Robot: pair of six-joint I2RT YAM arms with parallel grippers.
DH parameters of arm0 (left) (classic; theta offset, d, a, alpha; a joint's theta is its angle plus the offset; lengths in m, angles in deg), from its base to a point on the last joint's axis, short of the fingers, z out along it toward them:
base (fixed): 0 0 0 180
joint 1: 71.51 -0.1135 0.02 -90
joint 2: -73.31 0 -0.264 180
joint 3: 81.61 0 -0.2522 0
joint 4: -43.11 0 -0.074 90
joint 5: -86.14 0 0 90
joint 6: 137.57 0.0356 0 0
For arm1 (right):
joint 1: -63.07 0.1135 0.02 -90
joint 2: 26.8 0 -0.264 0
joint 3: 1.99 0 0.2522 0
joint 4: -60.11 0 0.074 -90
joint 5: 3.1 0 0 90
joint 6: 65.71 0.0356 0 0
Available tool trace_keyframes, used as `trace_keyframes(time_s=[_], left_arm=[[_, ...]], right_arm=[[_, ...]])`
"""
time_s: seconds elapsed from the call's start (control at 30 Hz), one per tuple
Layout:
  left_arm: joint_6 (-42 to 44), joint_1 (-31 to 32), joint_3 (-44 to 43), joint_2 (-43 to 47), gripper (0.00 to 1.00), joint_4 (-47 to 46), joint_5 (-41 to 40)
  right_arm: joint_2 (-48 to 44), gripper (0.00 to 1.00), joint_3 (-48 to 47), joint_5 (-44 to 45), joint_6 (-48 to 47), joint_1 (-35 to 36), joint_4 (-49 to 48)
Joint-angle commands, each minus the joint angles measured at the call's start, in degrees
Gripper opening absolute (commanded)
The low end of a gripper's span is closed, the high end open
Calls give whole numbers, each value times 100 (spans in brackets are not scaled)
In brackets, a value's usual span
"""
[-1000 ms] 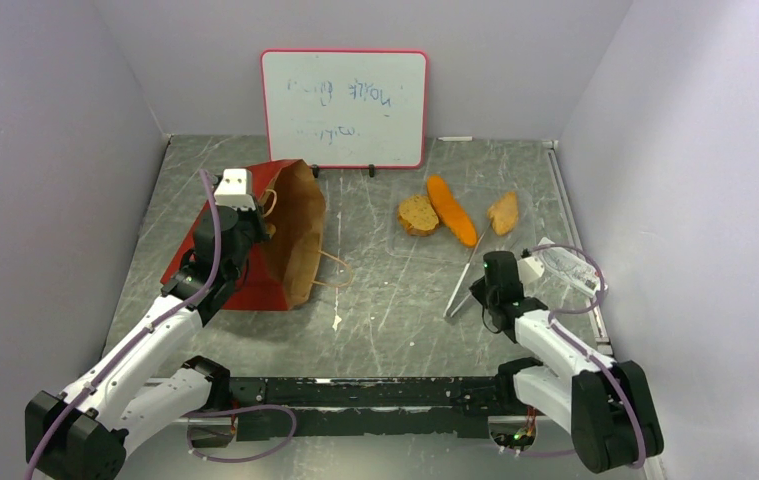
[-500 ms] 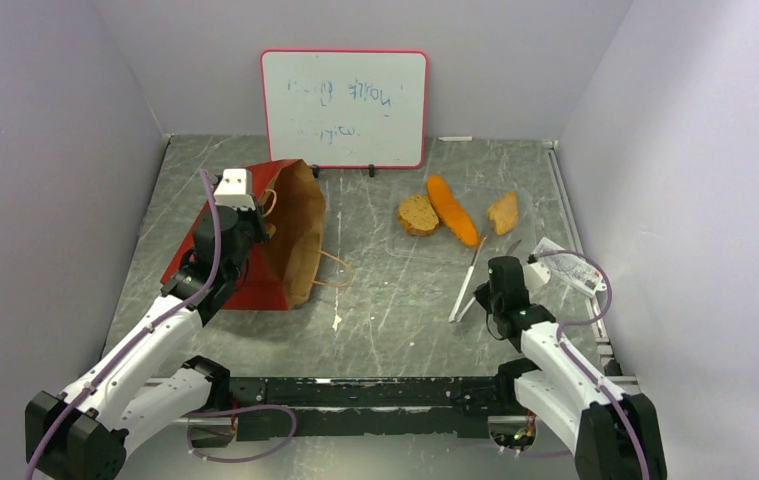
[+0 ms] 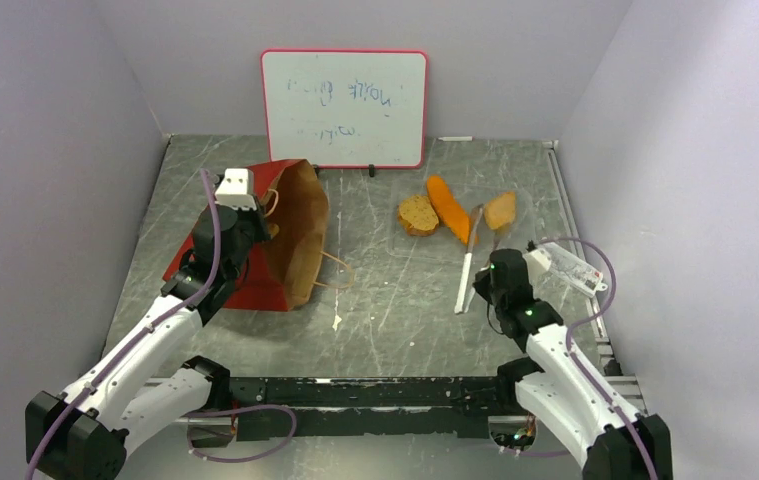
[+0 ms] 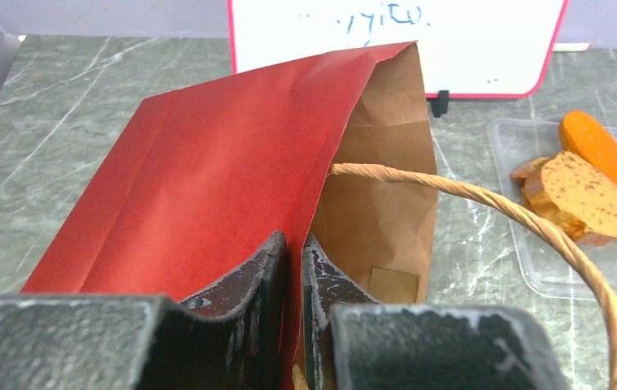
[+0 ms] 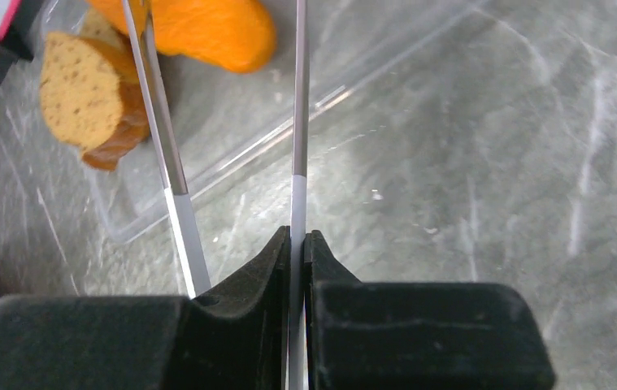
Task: Take the fake bread out of the paper bag
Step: Pick up the clamp from the container.
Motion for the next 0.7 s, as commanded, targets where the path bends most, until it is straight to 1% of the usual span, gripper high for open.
trace_keyframes(time_s=[0.0,0.1,0.23,0.53,0.67], left_arm=[[104,-41,72,-36,7,-457,508],[205,-41,77,-125,7,-510,864],[358,-32,91,-269,7,-592,1331],[424,-32,121,-586,7,-691,1636],[411,-32,125,-651,7,-699,1623]], right_arm=[[405,3,-650,189,-677,664,-421],[876,2,-1010,277,-1115,1501,-677],[1548,2,-1384,190,-1528,2294,-901],[2234,1,-1617,490,-2066,3817,-1426],[2575,1,-1865,823,-2234,4452,-1365]])
